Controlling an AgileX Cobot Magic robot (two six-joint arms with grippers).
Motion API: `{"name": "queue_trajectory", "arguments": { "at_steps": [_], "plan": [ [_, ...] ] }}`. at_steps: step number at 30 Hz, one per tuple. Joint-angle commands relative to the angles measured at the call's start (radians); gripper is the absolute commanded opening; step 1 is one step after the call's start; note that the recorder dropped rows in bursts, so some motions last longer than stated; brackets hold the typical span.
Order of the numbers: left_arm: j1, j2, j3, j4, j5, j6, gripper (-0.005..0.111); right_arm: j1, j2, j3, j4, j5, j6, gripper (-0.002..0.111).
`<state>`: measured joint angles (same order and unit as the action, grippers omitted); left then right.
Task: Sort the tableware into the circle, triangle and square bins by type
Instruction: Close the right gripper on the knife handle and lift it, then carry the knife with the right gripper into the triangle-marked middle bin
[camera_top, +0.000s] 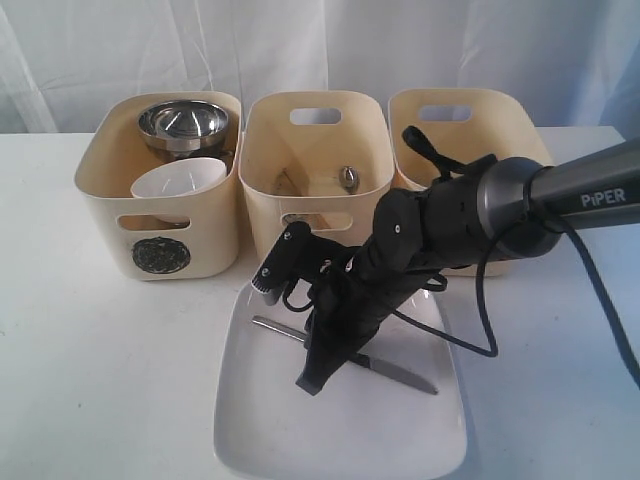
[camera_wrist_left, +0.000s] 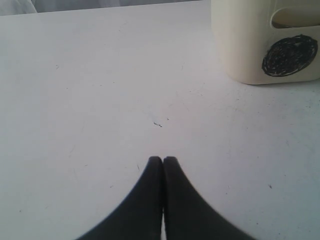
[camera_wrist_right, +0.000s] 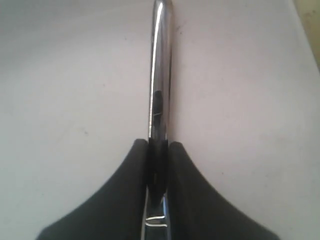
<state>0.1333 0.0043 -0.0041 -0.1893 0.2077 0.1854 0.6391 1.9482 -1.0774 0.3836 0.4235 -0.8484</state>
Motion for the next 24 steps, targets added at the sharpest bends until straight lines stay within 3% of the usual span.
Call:
{"name": "queue_trajectory", "arguments": {
  "at_steps": [1, 24],
  "plan": [
    [-0.005, -0.004, 0.004, -0.01, 0.002, -0.006, 0.0, -0.002, 0.02, 0.02, -0.045, 0.057, -0.003, 0.0],
    [-0.005, -0.004, 0.004, -0.01, 0.002, -0.006, 0.0, -0.002, -0.317, 0.02, 0.011, 0.124, 0.001, 0.0]
  ]
}}
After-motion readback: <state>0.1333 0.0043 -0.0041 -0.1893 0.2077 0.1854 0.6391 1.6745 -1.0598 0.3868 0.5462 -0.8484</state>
